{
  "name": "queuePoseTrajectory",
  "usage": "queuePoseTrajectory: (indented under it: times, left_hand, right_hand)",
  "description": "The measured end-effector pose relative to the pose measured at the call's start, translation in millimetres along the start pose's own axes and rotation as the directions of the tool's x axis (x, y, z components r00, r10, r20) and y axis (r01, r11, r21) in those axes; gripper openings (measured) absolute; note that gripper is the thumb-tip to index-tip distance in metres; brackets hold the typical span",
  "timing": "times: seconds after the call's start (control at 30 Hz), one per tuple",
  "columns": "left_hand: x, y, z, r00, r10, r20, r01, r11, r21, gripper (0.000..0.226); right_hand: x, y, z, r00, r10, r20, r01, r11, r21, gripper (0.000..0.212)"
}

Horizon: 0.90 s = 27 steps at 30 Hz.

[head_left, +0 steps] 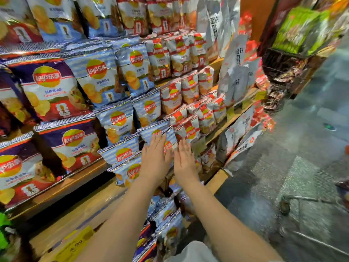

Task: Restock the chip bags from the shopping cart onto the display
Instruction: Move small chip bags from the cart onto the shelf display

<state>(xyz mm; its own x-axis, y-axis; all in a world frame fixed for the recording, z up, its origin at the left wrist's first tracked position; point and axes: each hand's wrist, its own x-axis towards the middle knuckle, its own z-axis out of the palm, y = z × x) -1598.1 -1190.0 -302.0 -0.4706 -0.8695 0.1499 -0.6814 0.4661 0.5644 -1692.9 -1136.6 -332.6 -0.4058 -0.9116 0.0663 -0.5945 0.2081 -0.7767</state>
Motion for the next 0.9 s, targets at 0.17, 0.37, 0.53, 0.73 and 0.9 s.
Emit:
queuePoseTrajectory:
  times: [0.17,0.37,0.53,0.73,0.9]
  left_hand:
    - [-9,82,14,0.983,0.181,0.011,-0.180,0.980,-0.085,0.049]
    - [-63,182,60,0.928,0.358,0.102,-0.336,0.924,-0.184,0.043]
    - [-124,261,103,0.856,0.477,0.200,-0.404,0.858,-0.316,0.045]
    - [-195,350,156,0.769,0.589,0.249,-0.463,0.782,-0.418,0.041]
    - [-242,412,186,0.674,0.675,0.301,-0.505,0.718,-0.478,0.040]
  right_hand:
    - [-33,17,-75,0.991,0.039,-0.126,-0.036,0.999,0.027,0.048]
    - [-102,62,-164,0.947,0.138,-0.291,-0.128,0.990,0.055,0.048]
    - [-186,100,-234,0.888,0.242,-0.390,-0.227,0.970,0.084,0.046]
    - [-281,143,-306,0.803,0.316,-0.505,-0.340,0.939,0.047,0.047]
    - [-341,173,-350,0.684,0.369,-0.630,-0.411,0.908,0.085,0.045]
